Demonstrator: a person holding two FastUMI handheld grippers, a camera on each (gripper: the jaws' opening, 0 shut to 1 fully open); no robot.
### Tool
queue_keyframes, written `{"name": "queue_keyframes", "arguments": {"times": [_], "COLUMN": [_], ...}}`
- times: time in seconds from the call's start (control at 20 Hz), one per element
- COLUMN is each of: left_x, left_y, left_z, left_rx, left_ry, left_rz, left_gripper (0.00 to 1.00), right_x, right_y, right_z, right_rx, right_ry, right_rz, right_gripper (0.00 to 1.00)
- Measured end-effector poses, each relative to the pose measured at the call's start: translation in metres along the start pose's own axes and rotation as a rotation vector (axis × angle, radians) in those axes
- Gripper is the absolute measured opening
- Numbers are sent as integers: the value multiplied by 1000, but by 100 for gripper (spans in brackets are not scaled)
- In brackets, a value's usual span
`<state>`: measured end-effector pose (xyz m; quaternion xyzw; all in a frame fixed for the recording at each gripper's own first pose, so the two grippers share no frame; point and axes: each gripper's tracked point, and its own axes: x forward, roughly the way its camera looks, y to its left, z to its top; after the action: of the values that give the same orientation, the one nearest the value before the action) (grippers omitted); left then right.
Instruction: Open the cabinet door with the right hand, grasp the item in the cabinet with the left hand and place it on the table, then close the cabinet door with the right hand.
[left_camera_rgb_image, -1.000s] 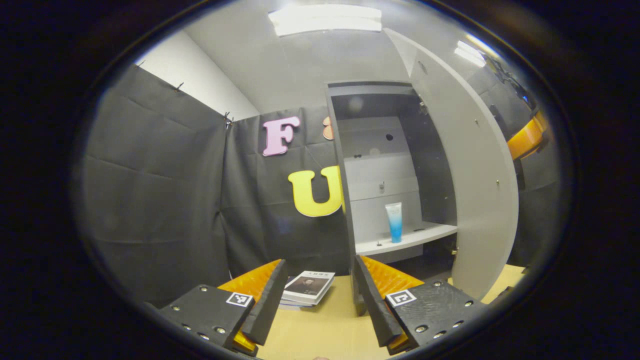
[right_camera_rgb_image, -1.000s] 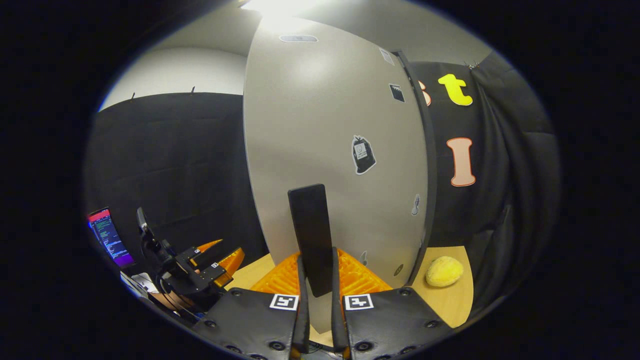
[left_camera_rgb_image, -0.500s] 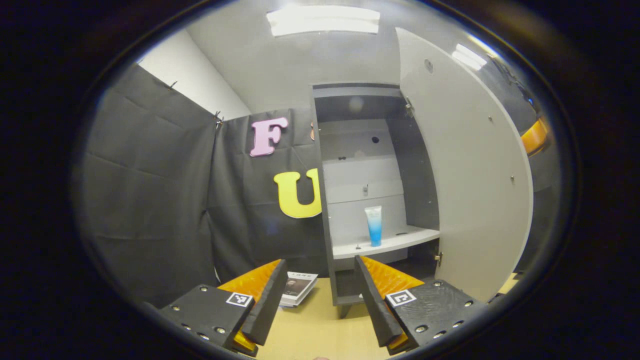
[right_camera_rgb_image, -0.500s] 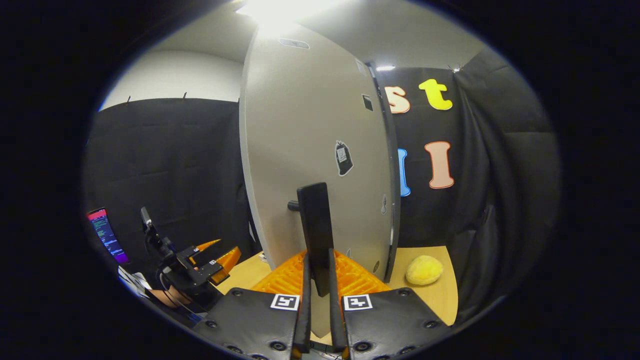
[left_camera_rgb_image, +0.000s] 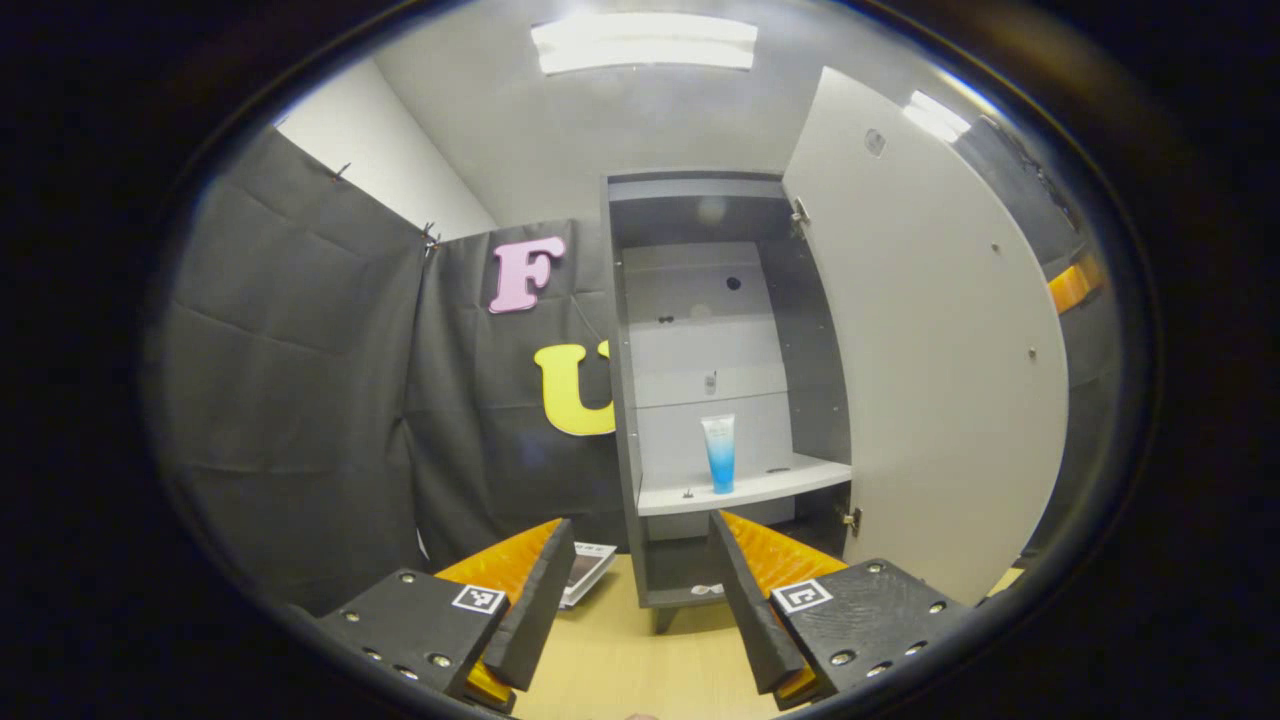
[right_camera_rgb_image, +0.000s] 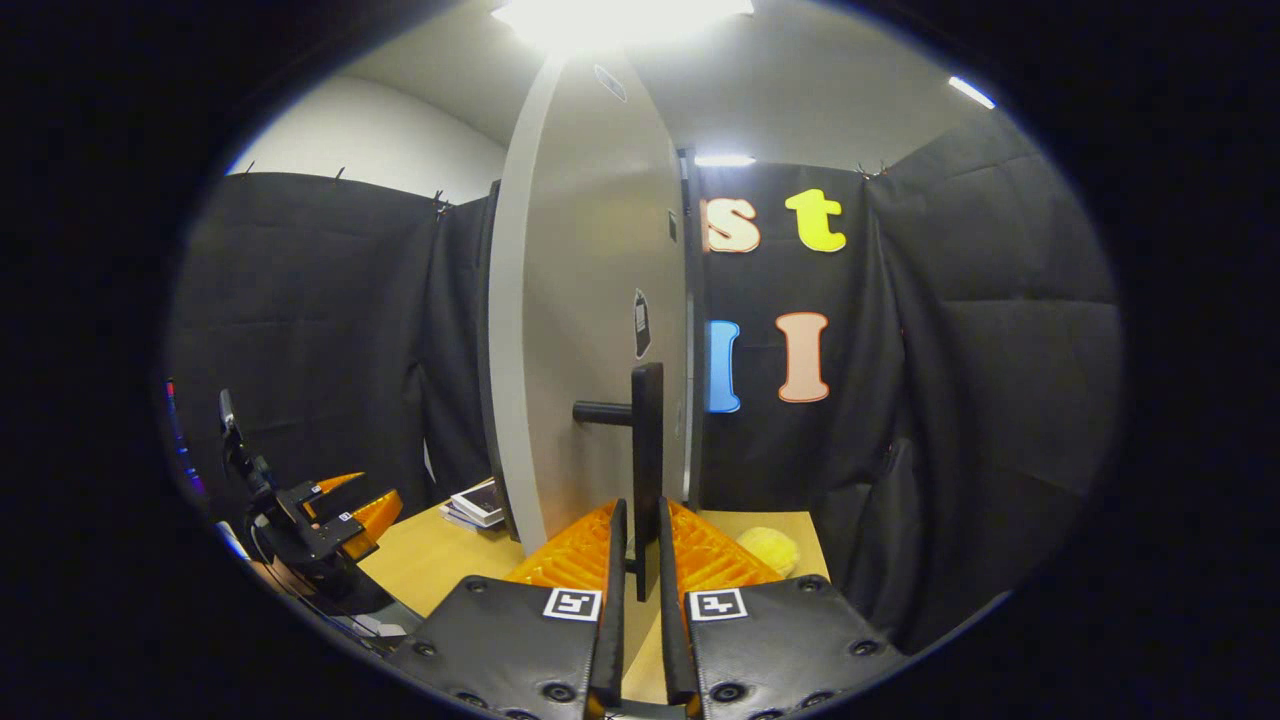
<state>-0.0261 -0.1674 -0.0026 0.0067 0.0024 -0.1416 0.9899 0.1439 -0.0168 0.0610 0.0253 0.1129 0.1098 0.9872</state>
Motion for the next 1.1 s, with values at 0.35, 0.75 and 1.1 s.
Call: {"name": "queue_keyframes", "arguments": {"times": [0.35, 0.75, 1.1], "left_x": [4, 33, 95], "left_y": [-46, -111, -114], "left_z": [1, 12, 22], "left_rx": [-3, -15, -2], "left_ry": [20, 36, 37], "left_rz": [-2, -44, -36], "left_gripper": [81, 81, 81], "right_x": [-34, -57, -38], "right_y": [-24, -93, -128], "right_z": [2, -26, -75], "right_rx": [29, -26, 15], "right_ry": [-67, -94, 2], "right_rz": [70, -95, -251], "right_gripper": [28, 92, 92]}}
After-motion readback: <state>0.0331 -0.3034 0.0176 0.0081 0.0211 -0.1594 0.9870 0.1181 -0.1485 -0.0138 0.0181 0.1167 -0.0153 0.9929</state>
